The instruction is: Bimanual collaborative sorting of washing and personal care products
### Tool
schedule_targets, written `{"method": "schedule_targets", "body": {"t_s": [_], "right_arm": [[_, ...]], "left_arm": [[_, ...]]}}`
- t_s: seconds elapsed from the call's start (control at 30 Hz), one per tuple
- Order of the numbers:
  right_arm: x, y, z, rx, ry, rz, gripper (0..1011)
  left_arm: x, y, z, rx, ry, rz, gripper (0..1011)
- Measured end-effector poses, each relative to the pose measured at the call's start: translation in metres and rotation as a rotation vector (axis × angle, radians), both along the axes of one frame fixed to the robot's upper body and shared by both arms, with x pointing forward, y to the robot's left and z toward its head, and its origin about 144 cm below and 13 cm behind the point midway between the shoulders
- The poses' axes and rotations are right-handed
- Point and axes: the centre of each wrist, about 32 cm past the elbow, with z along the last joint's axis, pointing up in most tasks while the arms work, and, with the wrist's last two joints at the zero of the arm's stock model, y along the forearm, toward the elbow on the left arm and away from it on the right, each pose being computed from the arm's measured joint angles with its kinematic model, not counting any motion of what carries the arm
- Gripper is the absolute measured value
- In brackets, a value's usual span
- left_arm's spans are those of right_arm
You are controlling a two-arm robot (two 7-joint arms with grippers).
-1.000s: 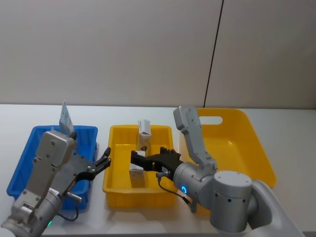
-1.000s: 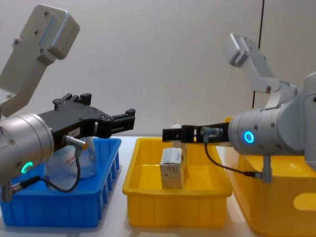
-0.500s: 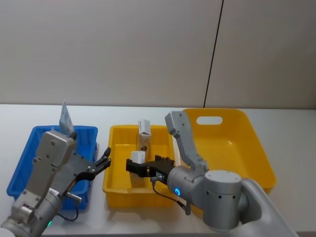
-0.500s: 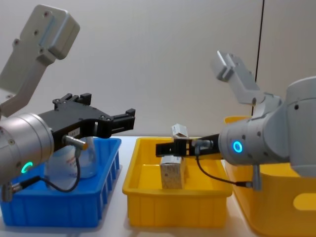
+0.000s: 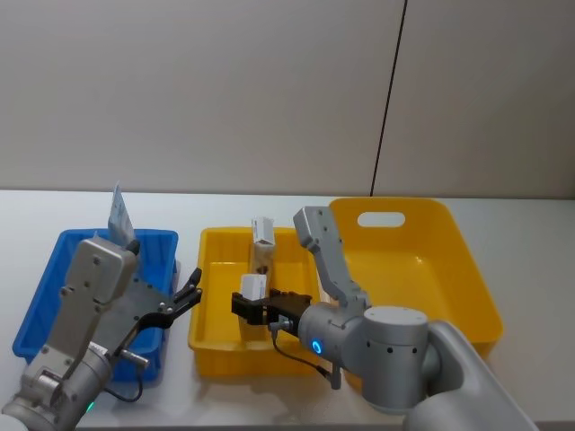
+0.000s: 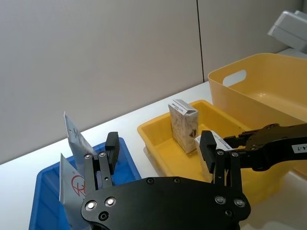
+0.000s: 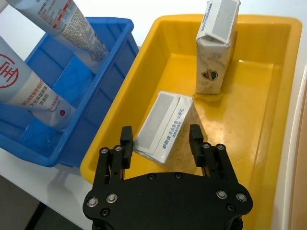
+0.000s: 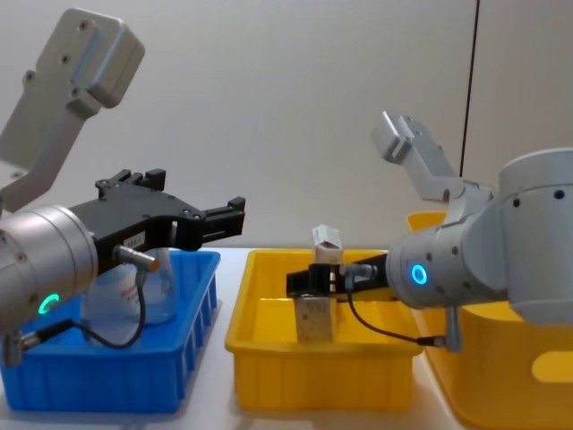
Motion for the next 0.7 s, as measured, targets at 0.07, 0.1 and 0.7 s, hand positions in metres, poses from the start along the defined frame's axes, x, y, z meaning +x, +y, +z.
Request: {"method": "schedule_targets", "body": {"t_s": [0.07,0.1,0.7], "right_arm": [[0.0023,0.0003,-0.0006,-0.002,0.009,-0.001,662],[0.003,0.0003,-0.0009,-0.003,0.012,-0.001,628],[0.0093,-0.001,-0.0014,-0.025,0.047,-0.025,194]], "left_arm": [[0.0,0.0,0.0,0.0,0.0,0.0,1001],[0.0,0.0,0.0,0.0,0.0,0.0,1001],[0.0,0.0,0.0,0.0,0.0,0.0,1001]]}}
